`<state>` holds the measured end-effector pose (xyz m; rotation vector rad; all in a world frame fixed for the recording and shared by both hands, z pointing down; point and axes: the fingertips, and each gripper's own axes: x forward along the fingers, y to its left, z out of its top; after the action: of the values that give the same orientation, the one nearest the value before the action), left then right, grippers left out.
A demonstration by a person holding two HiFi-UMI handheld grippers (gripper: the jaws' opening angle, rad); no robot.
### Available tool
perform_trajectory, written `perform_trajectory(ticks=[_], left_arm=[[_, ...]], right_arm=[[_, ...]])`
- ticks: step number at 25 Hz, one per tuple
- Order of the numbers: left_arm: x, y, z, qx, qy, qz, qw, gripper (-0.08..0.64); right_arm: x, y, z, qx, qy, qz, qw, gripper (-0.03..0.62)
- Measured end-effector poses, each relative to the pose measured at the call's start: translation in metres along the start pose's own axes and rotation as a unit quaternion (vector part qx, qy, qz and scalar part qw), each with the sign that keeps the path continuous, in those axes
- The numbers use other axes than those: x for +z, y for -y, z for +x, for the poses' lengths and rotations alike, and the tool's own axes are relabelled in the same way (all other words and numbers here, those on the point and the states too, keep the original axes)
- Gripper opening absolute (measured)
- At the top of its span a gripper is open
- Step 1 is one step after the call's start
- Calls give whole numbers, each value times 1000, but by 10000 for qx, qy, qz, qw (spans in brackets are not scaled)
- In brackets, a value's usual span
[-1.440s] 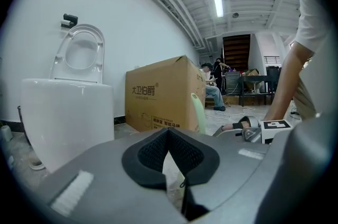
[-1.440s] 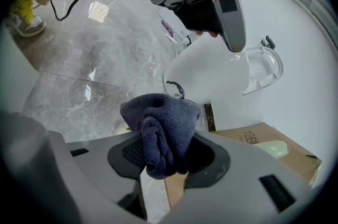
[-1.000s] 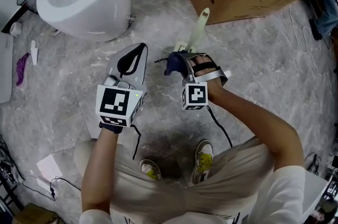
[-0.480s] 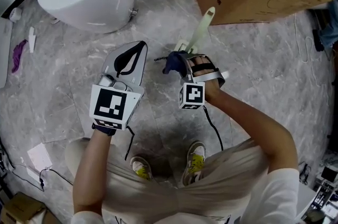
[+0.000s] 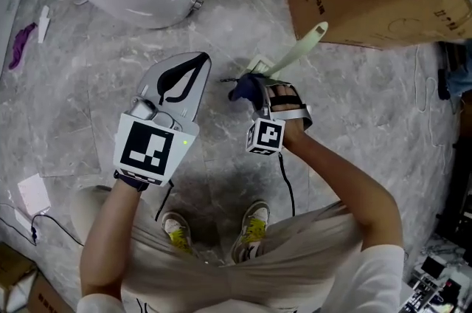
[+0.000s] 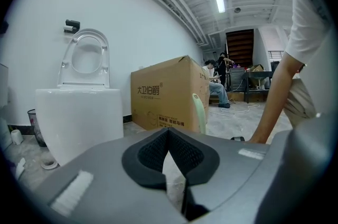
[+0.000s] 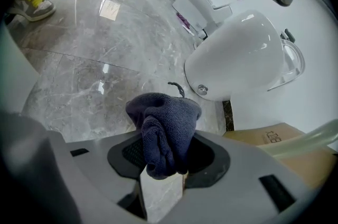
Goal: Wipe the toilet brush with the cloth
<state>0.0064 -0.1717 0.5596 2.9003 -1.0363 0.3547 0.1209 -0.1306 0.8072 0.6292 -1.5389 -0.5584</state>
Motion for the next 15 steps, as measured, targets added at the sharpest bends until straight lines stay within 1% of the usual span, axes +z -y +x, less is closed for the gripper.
perform_trajectory(ticks=[3,8,11,15], left_arm=[[-2,-6,-1,82,-36,-93,9999,2],[-13,-7,-2,96,-187,-181,9996,2],[-20,-1,2,21,-265,-243,9994,2],[-33,13,10,-188,-410,-157,9989,2]], right_arm=[[-5,-8,5,110,-25,33,9999,173],[-15,-21,13,279,-75,71,9996,173],[-25,-28,18,368,-173,8,9992,173],[-40,-32,20,405,-326,-130,9986,173]])
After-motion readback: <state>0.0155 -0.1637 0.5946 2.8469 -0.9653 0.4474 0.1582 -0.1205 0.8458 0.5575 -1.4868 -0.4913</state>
